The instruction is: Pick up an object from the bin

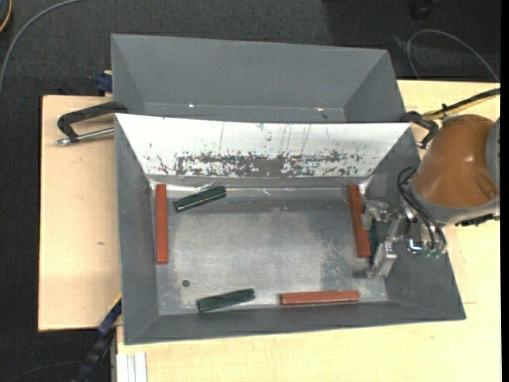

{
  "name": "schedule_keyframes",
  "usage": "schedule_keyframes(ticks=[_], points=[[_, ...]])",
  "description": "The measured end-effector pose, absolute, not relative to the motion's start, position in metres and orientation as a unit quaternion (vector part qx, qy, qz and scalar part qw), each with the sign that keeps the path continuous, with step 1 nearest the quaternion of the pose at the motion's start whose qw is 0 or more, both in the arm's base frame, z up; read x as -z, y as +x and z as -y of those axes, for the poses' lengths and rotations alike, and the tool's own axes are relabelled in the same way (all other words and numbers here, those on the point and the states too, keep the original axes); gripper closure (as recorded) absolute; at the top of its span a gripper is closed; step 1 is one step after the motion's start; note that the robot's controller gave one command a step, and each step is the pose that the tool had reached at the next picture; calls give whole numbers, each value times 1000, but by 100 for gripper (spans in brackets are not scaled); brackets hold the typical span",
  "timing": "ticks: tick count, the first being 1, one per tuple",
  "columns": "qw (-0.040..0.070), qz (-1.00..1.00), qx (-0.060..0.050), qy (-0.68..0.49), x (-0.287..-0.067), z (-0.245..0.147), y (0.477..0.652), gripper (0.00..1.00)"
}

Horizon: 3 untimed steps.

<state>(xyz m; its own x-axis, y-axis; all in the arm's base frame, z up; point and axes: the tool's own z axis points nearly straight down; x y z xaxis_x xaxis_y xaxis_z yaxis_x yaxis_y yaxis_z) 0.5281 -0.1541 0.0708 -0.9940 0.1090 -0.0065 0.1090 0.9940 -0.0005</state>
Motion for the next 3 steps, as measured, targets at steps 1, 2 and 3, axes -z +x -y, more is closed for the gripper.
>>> schedule_keyframes(ticks=[1,2,3], points=[[5,-995,0,99,-151,146,492,0],[3,-1000,0,10,-199,141,503,0],[2,-973,0,-230,-160,141,526,0]])
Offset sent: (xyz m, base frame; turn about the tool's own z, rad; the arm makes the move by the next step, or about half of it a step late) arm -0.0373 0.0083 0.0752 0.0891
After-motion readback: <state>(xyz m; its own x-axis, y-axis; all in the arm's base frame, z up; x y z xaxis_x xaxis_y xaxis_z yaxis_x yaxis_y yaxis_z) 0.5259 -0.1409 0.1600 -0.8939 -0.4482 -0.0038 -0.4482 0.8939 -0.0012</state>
